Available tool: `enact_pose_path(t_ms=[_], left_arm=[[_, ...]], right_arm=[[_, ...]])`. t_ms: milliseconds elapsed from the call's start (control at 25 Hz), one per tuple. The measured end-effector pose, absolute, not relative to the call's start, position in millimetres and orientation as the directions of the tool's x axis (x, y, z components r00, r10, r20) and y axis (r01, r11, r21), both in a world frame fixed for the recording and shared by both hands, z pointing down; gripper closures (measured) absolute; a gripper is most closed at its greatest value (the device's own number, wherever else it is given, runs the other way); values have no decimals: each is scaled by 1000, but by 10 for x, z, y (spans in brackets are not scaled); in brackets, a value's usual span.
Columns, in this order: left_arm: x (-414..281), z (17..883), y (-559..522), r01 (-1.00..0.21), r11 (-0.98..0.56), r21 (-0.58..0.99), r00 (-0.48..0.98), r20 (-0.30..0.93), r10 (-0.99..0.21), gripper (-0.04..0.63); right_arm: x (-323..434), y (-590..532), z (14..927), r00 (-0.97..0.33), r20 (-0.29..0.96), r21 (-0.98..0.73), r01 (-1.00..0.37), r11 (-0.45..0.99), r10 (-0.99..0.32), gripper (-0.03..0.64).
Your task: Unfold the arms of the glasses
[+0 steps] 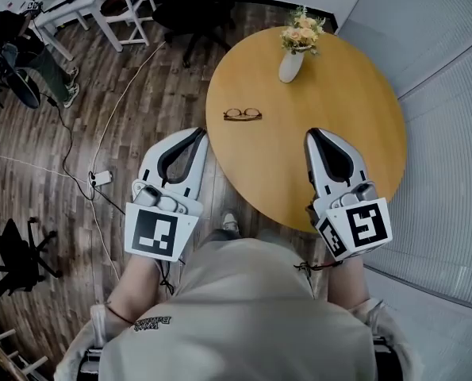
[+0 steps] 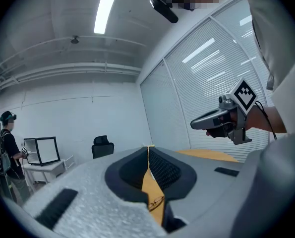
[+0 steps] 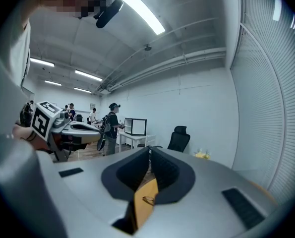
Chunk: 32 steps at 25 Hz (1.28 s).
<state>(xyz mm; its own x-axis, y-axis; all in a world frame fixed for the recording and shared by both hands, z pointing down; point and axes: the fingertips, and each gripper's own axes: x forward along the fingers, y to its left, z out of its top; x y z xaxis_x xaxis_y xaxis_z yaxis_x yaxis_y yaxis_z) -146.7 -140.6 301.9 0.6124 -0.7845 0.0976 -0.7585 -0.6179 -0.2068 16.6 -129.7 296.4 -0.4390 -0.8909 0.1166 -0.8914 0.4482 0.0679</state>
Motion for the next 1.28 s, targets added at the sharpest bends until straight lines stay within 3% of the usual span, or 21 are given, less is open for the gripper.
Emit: enact_pose_path(t_ms=[560, 1120, 1200, 1280], left_arm=[[-1290, 3186, -1703, -776, -595, -210, 575, 155, -804, 569], [-954, 3508, -2084, -695, -621, -363, 566, 257, -783, 568], [-924, 3556, -2163, -686, -620, -381, 563, 263, -784, 550], [-909, 3595, -2263, -696, -611, -378, 555, 257, -791, 483]], right_arm=[[345, -1736, 3147, -476, 154, 39, -872, 487, -866, 581], [462, -2173, 3365, -521, 175, -12, -849, 528, -835, 581], [487, -2221, 3401, -520, 181, -15, -850, 526, -835, 581], [503, -2261, 3435, -511, 191, 10, -853, 522, -838, 581]])
